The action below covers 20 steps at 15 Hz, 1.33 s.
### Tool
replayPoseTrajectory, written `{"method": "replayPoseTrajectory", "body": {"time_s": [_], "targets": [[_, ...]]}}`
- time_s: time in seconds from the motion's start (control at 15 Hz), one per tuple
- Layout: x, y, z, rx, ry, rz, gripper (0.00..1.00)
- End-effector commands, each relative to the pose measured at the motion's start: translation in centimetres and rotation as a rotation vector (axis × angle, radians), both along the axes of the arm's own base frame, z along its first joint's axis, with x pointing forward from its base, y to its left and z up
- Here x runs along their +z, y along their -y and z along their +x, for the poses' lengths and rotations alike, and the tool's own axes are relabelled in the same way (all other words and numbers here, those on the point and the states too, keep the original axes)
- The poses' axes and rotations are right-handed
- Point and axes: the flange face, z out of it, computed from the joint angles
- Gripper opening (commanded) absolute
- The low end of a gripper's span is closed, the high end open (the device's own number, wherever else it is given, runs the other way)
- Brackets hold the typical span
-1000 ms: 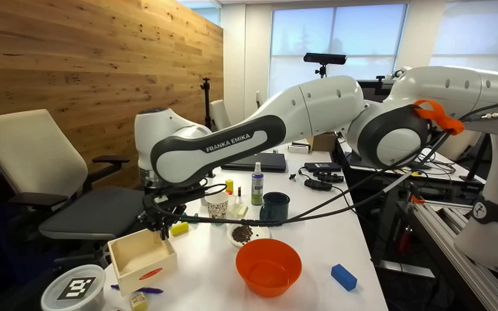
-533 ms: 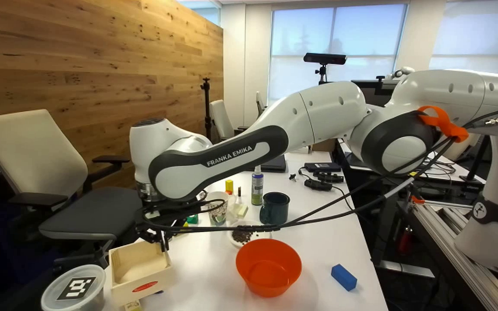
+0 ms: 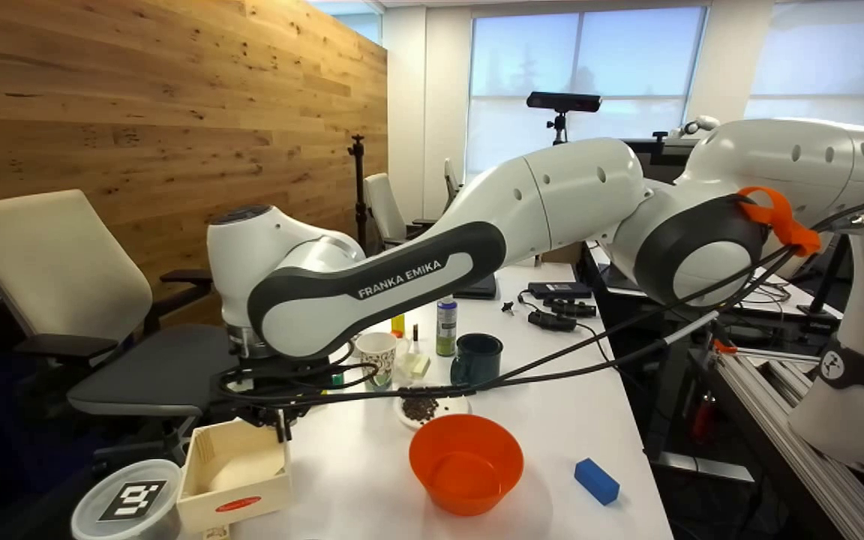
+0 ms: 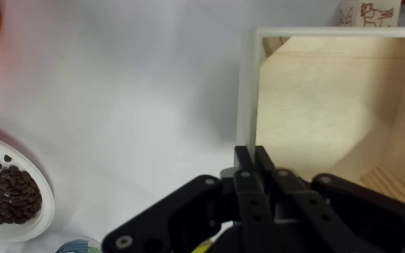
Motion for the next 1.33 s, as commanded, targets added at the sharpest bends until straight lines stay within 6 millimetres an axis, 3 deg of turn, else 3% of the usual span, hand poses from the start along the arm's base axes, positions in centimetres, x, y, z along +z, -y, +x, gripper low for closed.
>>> {"method": "replayPoseTrajectory", "body": {"time_s": [0.0, 0.2, 0.6, 0.93, 1.27], "targets": [[0.5, -1.0, 0.1, -0.045, 0.053, -0.051, 0.02], [0.7, -1.4, -0.1, -0.003, 0.042, -0.074, 0.02], [0.8, -1.4, 0.2, 0.353, 0.007, -0.114, 0.02], [0.4, 1.8, 1.5, 0.607, 0.036, -0.129, 0.02], [-0.1, 7.9, 3.2, 0.737, 0.134, -0.104, 0.02]]}}
